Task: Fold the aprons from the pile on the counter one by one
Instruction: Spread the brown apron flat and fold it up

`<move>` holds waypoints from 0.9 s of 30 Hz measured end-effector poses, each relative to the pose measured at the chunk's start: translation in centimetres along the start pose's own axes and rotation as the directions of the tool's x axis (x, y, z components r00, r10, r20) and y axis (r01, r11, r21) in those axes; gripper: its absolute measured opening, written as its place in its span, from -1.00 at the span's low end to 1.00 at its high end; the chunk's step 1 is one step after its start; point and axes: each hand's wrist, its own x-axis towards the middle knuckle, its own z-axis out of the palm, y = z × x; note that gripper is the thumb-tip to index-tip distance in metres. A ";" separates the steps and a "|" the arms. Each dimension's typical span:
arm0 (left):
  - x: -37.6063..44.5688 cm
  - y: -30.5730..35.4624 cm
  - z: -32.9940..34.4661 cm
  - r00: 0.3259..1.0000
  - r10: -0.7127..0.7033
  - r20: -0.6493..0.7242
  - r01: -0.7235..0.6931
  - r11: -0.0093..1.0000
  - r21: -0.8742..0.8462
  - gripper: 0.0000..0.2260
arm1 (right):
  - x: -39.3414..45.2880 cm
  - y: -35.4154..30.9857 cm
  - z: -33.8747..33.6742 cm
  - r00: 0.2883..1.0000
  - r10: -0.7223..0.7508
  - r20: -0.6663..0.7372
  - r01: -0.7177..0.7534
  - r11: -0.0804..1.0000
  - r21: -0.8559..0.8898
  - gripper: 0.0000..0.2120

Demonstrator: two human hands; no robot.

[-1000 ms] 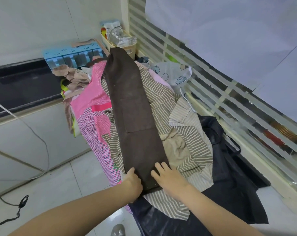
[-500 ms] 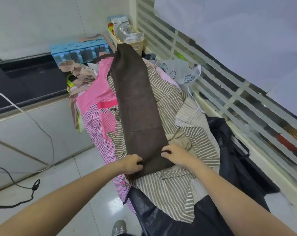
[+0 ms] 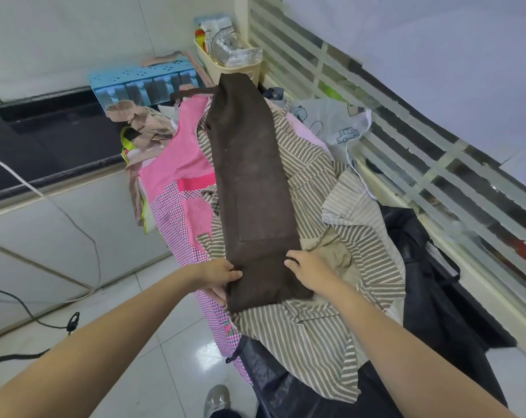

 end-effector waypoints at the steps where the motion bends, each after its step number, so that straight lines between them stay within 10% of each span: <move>1: 0.0 0.1 0.0 1.000 -0.010 -0.007 0.010 1.000 -0.012 -0.74 | 0.1 0.1 0.1 1.000 0.006 -0.004 -0.006 1.000 0.000 -0.64; 10: 1.4 0.0 0.6 0.826 0.060 -0.560 -0.264 0.919 -0.292 -0.85 | 0.5 0.5 -0.9 0.964 0.155 -0.214 -0.070 0.930 0.362 -0.66; 14: 1.0 0.2 0.9 0.827 0.143 -0.544 -0.255 0.957 -0.135 -0.89 | 0.1 0.1 -1.5 0.970 0.101 -0.222 0.034 0.846 0.532 -0.87; 21: 0.6 -0.1 1.0 0.913 0.072 -0.401 -0.211 0.925 -0.315 -0.64 | 0.2 0.1 -1.7 0.947 0.139 -0.289 0.031 0.856 0.515 -0.65; 27: 0.7 0.3 2.5 0.809 0.114 -0.577 -0.279 0.938 -0.207 -0.80 | -0.5 -0.4 -1.4 0.970 0.178 0.168 -0.230 0.422 0.877 -0.78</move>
